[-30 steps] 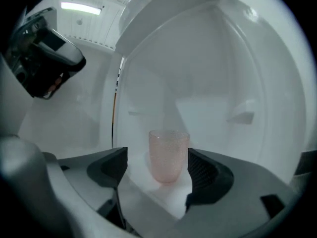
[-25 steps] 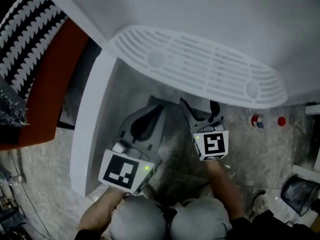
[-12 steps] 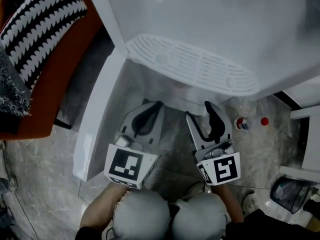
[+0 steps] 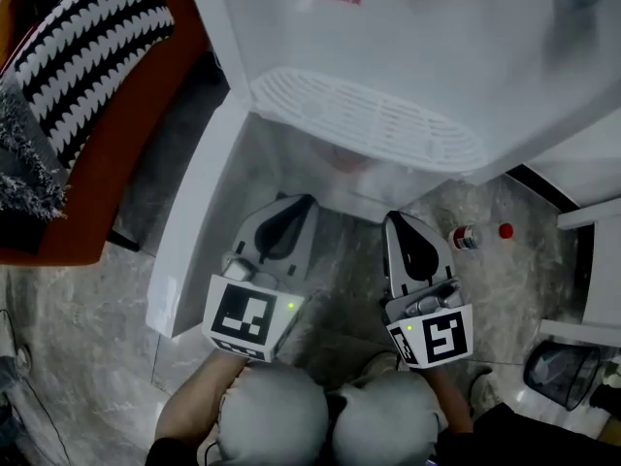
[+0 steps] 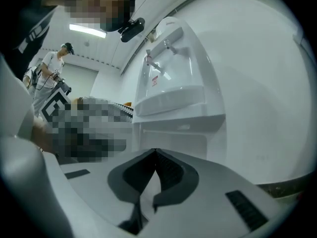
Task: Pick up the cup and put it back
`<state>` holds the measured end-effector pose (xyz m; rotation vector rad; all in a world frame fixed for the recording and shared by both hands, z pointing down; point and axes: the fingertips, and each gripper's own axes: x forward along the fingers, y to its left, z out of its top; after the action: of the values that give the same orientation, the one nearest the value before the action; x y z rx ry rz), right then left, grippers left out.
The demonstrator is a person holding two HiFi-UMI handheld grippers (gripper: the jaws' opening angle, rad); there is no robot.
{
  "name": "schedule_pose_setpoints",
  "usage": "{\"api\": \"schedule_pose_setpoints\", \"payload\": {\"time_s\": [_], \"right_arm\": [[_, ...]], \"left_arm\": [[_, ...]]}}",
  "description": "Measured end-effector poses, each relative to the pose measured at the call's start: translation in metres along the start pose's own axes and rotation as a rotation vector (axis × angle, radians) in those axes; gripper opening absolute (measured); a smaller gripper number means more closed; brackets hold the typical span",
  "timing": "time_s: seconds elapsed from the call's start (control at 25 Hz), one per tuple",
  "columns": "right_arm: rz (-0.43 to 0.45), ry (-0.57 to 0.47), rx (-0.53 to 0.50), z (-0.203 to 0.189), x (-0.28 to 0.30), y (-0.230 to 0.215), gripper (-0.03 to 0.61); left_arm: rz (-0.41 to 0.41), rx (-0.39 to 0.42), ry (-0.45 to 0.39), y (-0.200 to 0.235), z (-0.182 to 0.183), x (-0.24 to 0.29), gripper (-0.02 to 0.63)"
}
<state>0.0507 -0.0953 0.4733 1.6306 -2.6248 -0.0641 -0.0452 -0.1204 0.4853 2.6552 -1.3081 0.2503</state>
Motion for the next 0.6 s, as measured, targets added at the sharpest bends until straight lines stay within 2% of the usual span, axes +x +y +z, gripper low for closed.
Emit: {"api": "schedule_pose_setpoints", "payload": {"time_s": [0.48,0.6], "right_arm": [[-0.003,0.033,0.022,-0.011,0.001,-0.002,0.009],[0.002,0.032,0.027,-0.012,0.002,-0.001,0.009]], "left_arm": [[-0.014,-0.012,0.007,-0.002,-0.005,0.004,0.018],[-0.029,0.022,-0.003,-0.001,-0.007,0.005,0.018]]}}
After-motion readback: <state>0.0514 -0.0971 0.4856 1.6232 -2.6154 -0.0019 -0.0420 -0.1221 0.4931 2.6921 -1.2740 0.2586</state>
